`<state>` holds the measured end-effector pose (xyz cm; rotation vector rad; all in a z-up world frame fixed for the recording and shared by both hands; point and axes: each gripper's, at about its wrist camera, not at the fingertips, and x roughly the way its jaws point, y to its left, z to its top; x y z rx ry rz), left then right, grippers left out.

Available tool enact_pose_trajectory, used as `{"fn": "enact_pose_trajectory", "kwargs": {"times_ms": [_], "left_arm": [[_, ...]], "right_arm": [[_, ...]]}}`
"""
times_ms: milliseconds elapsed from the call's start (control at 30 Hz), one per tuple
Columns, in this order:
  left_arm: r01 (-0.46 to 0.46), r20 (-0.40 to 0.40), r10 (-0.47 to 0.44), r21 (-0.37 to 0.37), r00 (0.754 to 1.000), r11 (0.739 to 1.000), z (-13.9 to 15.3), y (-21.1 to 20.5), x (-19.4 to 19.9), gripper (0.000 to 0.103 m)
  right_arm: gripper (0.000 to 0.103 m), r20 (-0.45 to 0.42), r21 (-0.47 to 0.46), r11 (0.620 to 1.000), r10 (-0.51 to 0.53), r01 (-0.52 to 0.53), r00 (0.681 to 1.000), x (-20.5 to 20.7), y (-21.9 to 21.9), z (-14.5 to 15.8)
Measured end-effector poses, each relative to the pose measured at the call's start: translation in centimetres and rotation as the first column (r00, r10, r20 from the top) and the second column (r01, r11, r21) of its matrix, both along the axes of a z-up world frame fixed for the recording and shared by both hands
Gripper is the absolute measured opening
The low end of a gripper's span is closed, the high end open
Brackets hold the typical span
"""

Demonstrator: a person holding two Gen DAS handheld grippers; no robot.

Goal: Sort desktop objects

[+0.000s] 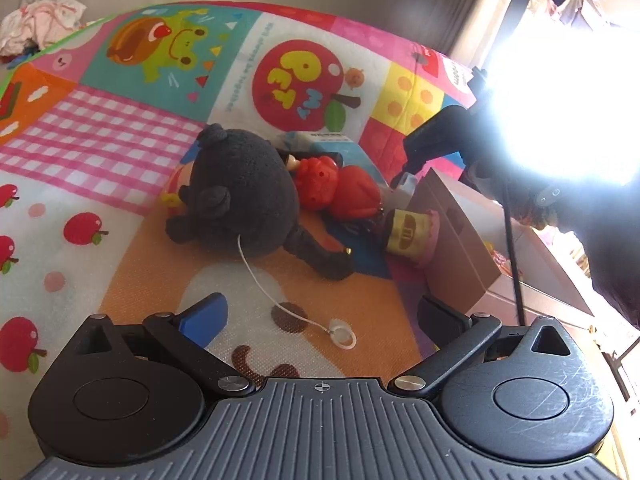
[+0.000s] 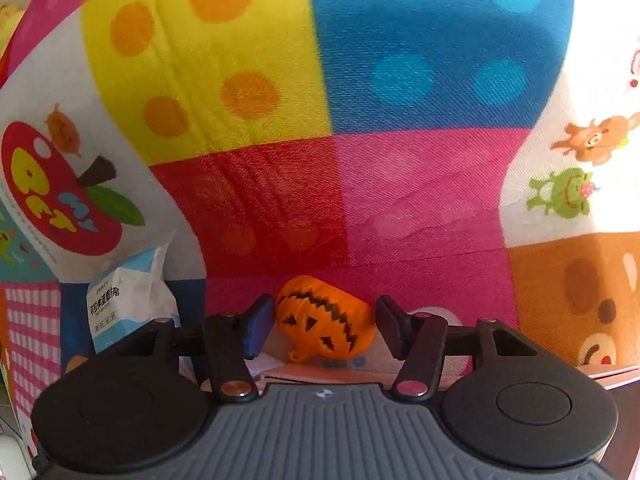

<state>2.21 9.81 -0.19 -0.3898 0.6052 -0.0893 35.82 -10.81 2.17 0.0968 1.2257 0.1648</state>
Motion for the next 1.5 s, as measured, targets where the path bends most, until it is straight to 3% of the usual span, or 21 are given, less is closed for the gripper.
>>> {"fn": "enact_pose_trajectory", "kwargs": {"times_ms": [133,267,333,400,500,700,833,933,967,1000,1100,1167,1333,1500], "left_arm": [[0.002,0.002,-0.002,-0.003,1.0,1.0,0.0,0.0,0.0,0.103],[0.005,0.01,-0.005,-0.024,1.0,1.0,-0.1,0.3,0.1,0.103],[0.006,0.013,-0.006,-0.034,1.0,0.999,-0.2,0.4,0.0,0.103],[0.007,0.015,-0.006,-0.037,1.0,0.999,-0.2,0.4,0.0,0.103],[0.006,0.014,-0.006,-0.034,1.0,0.999,-0.2,0.4,0.1,0.103],[-0.001,0.009,0.001,0.005,1.0,1.0,-0.1,-0.2,0.2,0.103],[-0.018,0.003,0.018,0.048,1.0,0.999,-0.1,-0.9,0.2,0.103],[-0.037,-0.001,0.037,0.073,0.999,0.997,-0.2,-1.2,0.1,0.103],[-0.046,-0.004,0.047,0.081,0.999,0.996,-0.1,-1.3,0.1,0.103],[-0.053,-0.006,0.053,0.085,0.999,0.995,-0.1,-1.3,0.1,0.103],[-0.068,-0.011,0.069,0.091,0.998,0.994,-0.1,-1.3,0.0,0.103],[-0.062,-0.02,0.064,0.105,0.998,0.993,-0.1,-1.4,-0.2,0.103],[0.024,-0.026,-0.021,0.14,0.999,0.99,-0.2,-2.2,-0.7,0.103],[0.034,-0.006,-0.034,0.062,0.999,0.997,-0.5,-1.2,-0.9,0.103]], "right_arm": [[0.055,0.07,-0.007,1.0,0.027,-0.026,0.997,-0.9,0.9,1.6],[0.055,0.165,0.034,0.997,0.058,-0.064,0.985,-3.6,0.8,5.6],[0.051,0.245,0.039,0.991,0.113,-0.126,0.963,-6.7,0.5,8.0],[0.032,0.293,0.065,0.973,0.192,-0.22,0.937,-11.0,-0.1,9.9],[0.031,0.356,0.075,0.945,0.273,-0.319,0.894,-17.2,-2.0,11.9],[0.031,0.394,0.1,0.926,0.3,-0.365,0.869,-23.9,-5.2,12.2],[0.032,0.458,-0.008,0.942,0.302,-0.336,0.836,-24.6,-5.1,9.9],[0.032,0.469,-0.036,0.929,0.342,-0.37,0.814,-24.4,-3.4,8.5],[0.033,0.478,-0.073,0.916,0.38,-0.395,0.792,-24.6,-2.3,7.9],[0.039,0.487,-0.127,0.898,0.426,-0.421,0.762,-24.9,-1.1,7.3],[0.061,0.487,-0.366,0.797,0.604,-0.481,0.631,-25.9,3.1,5.0],[0.061,0.443,-0.46,0.731,0.681,-0.505,0.583,-25.5,5.1,3.8],[0.061,0.302,-0.512,0.662,0.735,-0.547,0.607,-22.1,7.6,1.9],[0.061,0.182,-0.612,0.588,0.755,-0.528,0.629,-20.1,9.1,-0.7]]}}
